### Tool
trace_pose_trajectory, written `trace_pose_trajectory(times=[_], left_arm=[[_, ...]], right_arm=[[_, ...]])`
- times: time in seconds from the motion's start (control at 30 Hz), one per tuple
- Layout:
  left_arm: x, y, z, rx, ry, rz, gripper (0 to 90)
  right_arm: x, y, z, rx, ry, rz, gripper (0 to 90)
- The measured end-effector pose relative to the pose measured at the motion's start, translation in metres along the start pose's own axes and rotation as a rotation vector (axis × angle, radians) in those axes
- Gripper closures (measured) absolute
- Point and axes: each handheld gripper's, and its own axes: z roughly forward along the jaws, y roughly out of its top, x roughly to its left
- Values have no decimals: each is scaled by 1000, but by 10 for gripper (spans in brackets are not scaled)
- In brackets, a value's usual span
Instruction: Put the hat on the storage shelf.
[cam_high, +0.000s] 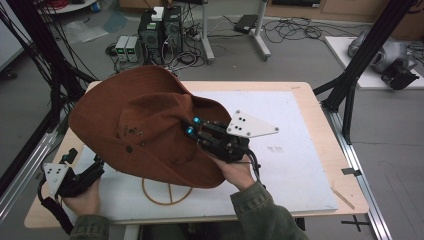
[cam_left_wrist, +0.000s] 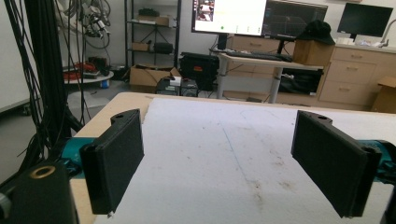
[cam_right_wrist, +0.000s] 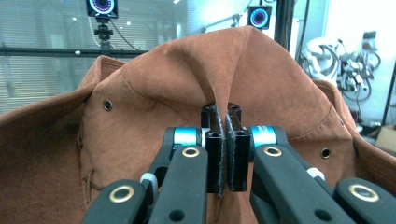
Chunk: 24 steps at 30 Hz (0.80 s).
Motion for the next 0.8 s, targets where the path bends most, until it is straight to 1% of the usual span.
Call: trace_pose_trajectory(times=[0.13,0.3,0.37,0.43,0.47,0.5,0.6,0.7,0.77,0.8], left_arm=[[0,0,0,1,0,1,171],[0,0,0,0,1,0,171],[0,0,0,0,0,0,171],[0,0,0,1,0,1,171],[0,0,0,0,-1,-2,171],[0,0,0,0,0,-1,171],[0,0,0,0,1,-3,171],[0,0,0,-1,-1,-2,171],[0,0,0,0,-1,-1,171],[0,0,0,0,0,-1,171]], right_arm=[[1,1,0,9,9,13,885],[4,3,2,37,45,33,880],[6,6,5,65,41,26,881],[7,7,8,94,48,9,881],[8,8,8,97,50,6,881],[10,8,9,116,51,0,881],[10,7,10,158,59,-5,878],[9,7,10,163,52,-1,870],[9,7,10,158,49,-2,833],[9,7,10,158,49,-2,833]])
